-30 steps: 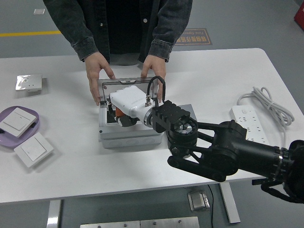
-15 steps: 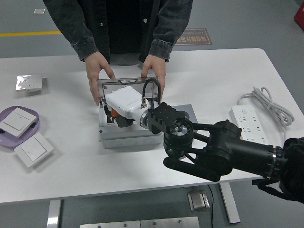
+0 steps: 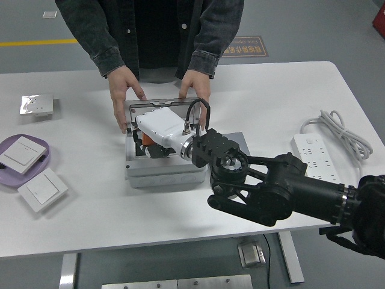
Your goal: Pick up the cylinder from the cube,place it in the box,flap close box
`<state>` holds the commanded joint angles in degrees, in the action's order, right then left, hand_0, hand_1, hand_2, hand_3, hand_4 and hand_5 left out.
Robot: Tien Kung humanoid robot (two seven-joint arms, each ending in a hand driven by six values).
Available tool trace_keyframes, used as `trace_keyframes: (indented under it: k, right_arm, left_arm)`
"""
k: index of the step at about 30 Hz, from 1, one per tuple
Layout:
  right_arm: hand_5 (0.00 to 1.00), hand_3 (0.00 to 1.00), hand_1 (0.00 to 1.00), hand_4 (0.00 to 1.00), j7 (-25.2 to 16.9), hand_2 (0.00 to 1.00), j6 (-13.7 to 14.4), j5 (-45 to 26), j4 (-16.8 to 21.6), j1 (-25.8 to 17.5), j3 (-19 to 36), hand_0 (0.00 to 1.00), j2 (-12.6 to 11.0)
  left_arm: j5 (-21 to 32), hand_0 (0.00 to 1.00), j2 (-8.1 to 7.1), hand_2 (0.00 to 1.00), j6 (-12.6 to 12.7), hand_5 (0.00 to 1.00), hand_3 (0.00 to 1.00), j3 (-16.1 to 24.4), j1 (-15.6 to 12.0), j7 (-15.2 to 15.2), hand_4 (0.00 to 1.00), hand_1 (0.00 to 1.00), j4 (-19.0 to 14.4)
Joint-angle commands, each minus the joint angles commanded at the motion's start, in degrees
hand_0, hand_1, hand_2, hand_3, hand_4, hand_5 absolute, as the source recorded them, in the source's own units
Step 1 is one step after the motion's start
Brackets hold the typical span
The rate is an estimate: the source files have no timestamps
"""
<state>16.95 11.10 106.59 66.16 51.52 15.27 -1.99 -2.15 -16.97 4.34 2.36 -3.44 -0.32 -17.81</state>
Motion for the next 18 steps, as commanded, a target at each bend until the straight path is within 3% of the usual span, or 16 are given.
trace_keyframes:
  k: [2,3,8,9,14,15,18]
  right_arm:
    - [0.027,0.366,0.115,0.167,-0.2,0.254,0.2,-0.3,-0.2,-0.1,0.0,0.008,0.1]
    - [0.021,0.47,0.306,0.447,-0.2,0.401,0.2,-0.4,-0.2,-0.1,0.0,0.273,0.1]
    - [0.021,0.47,0.306,0.447,-0.5,0.401,0.5,0.0,-0.2,-0.2,0.3,0.273,0.1]
    - [0.039,0.626,0.528,0.627,-0.6,0.551,0.5,0.1,-0.1,-0.3,0.3,0.55,0.1]
    - [0.039,0.626,0.528,0.627,-1.0,0.551,1.0,0.4,-0.1,-0.4,0.3,0.55,0.0]
    - [0.188,0.649,0.578,0.527,-1.1,0.583,1.1,0.4,-0.1,-0.4,0.3,0.65,0.0]
    - [0.188,0.649,0.578,0.527,-1.2,0.583,1.2,0.6,-0.2,-0.4,0.2,0.65,0.0]
  left_arm:
    - [0.1,0.614,-0.01,0.596,0.0,0.239,0.621,-0.1,0.0,0.0,0.694,0.624,0.0]
    - [0.1,0.614,-0.01,0.596,0.0,0.238,0.622,-0.1,0.0,0.0,0.694,0.624,0.0]
    - [0.1,0.614,0.01,0.596,0.0,0.238,0.622,-0.2,0.1,0.0,0.694,0.624,0.0]
    - [0.3,0.614,0.03,0.596,0.0,0.241,0.621,-0.3,0.1,0.0,0.695,0.624,0.1]
    - [0.9,0.614,0.06,0.596,0.0,0.241,0.621,-1.0,0.2,-0.1,0.695,0.624,0.1]
    - [0.9,0.614,0.05,0.596,0.0,0.24,0.622,-1.0,0.1,-0.1,0.693,0.624,0.2]
    - [0.9,0.614,0.04,0.596,0.0,0.24,0.622,-1.0,0.1,-0.1,0.693,0.624,0.2]
